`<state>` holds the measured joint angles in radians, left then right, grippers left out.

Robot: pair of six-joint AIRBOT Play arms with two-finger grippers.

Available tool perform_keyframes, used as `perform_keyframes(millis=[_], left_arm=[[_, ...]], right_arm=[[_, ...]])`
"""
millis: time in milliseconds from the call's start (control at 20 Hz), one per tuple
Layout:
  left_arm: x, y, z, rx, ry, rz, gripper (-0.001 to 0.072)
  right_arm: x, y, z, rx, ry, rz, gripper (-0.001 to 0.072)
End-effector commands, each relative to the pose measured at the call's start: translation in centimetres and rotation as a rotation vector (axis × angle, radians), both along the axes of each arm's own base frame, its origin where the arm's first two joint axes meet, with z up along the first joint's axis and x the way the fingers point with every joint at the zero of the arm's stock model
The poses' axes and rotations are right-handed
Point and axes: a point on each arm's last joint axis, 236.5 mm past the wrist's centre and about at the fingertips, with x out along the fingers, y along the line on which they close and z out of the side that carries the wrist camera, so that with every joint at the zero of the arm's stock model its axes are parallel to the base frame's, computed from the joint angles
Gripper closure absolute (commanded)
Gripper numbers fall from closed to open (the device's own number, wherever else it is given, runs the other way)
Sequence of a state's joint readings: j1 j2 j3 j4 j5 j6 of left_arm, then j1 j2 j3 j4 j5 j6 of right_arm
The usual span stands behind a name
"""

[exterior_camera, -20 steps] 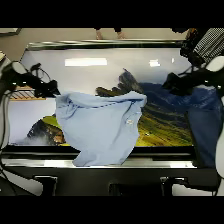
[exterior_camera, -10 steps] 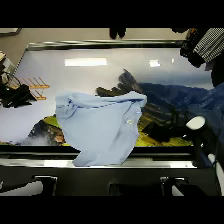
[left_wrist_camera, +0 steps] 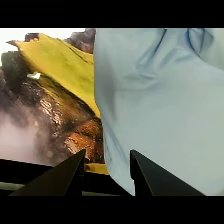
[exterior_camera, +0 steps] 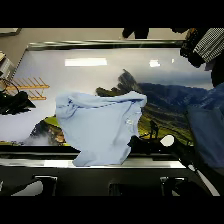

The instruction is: Fold the clothes and pants, and hang the long-sleeved shirts on hangers.

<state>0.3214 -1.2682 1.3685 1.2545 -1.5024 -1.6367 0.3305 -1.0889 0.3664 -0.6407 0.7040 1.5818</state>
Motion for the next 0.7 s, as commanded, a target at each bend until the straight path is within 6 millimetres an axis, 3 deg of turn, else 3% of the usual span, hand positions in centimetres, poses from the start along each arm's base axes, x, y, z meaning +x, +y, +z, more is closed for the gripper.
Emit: perform_keyframes(millis=[0,100,200,500,650], left_arm=[[-0.2,0.2,-0.2,0.014,-0.004,-0.024,0.0382],[-0.2,0.4,-1.3,0.017,-0.007,-0.033,0.0382],[-0.1,-0.1,-3.9,-0.007,-0.011,-0.037,0.0381],[0.9,-4.6,-12.4,-0.202,-0.060,0.007,0.0381],[0.6,-6.9,-16.1,-0.224,0.010,-0.051,0.0382]], right_arm=[[1.0,0.3,-0.2,-0.012,-0.036,-0.026,0.0678],[2.1,0.7,1.9,0.006,-0.107,-0.020,0.0686],[2.8,0.1,4.0,0.009,-0.133,-0.043,0.0687],[4.3,-8.3,9.1,-0.119,-0.156,-0.143,0.0687],[4.0,-10.6,10.4,-0.144,-0.142,-0.169,0.0686]])
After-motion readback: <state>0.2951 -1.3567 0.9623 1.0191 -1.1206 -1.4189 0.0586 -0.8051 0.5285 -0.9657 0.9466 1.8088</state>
